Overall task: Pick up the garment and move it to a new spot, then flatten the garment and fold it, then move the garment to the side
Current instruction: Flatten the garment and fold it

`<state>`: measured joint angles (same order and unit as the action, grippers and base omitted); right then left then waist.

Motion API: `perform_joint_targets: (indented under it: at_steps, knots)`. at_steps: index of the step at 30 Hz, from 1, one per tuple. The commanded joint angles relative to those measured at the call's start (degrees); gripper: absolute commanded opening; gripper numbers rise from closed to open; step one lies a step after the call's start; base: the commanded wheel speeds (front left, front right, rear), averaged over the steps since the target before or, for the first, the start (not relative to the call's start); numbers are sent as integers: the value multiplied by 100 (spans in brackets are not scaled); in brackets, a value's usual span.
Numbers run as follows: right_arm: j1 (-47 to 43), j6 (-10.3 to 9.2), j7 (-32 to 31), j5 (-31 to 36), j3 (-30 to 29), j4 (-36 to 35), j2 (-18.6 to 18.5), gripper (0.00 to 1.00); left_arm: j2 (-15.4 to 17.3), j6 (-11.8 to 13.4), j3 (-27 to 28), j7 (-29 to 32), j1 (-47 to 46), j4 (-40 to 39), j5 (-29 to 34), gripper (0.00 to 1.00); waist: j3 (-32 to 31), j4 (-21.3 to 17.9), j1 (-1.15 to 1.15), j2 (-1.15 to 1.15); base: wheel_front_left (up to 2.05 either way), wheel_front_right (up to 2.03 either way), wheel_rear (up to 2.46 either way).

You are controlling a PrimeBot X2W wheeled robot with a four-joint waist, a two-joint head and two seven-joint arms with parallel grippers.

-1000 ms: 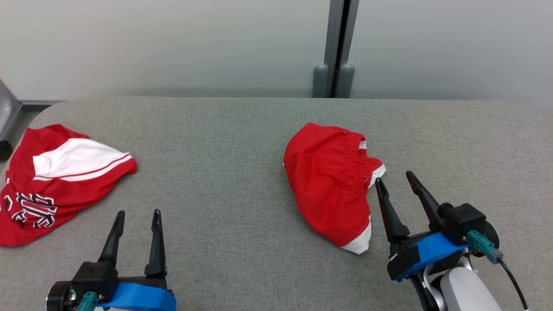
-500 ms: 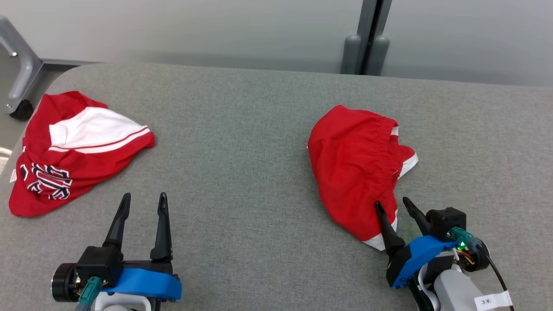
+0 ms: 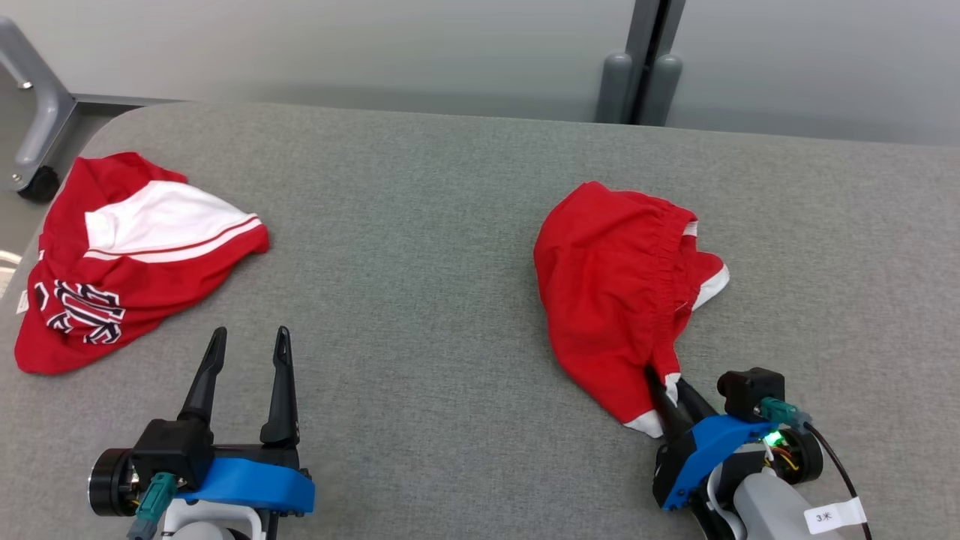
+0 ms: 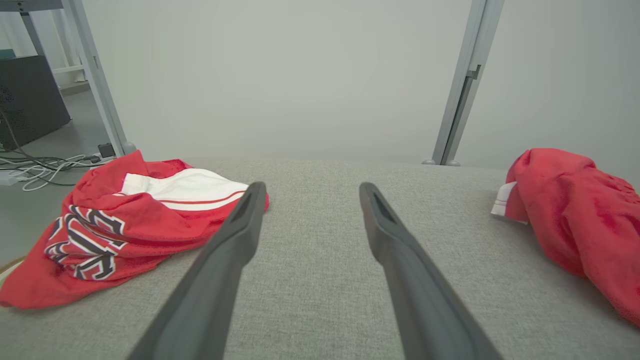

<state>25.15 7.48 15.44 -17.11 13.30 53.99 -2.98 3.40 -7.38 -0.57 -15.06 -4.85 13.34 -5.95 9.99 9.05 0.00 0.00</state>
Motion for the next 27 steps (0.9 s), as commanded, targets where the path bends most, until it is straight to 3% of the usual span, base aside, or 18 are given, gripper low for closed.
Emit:
perform_joint_targets:
  at_steps: [1, 8, 19, 27]
  knots:
    - [-18, 2, -54, -98, 68, 2, 9, 0, 19, -8, 35, -17, -16, 9, 9, 100, -53, -87, 0, 0, 0, 0, 0]
    - [-136, 2, -30, 358, -933, -598, -127, 0, 6, -10, 86, -17, 87, -39, -18, 100, -213, -395, 0, 0, 0, 0, 0]
    - [-291, 2, -28, 739, -2420, -1365, -884, 0, -33, -11, -2, -17, 92, -21, -94, 100, -303, -666, 0, 0, 0, 0, 0]
    - [-152, 3, -28, 869, -2462, -1732, -959, 0, -43, -12, -19, -17, 89, 15, -138, 100, -374, -624, 0, 0, 0, 0, 0]
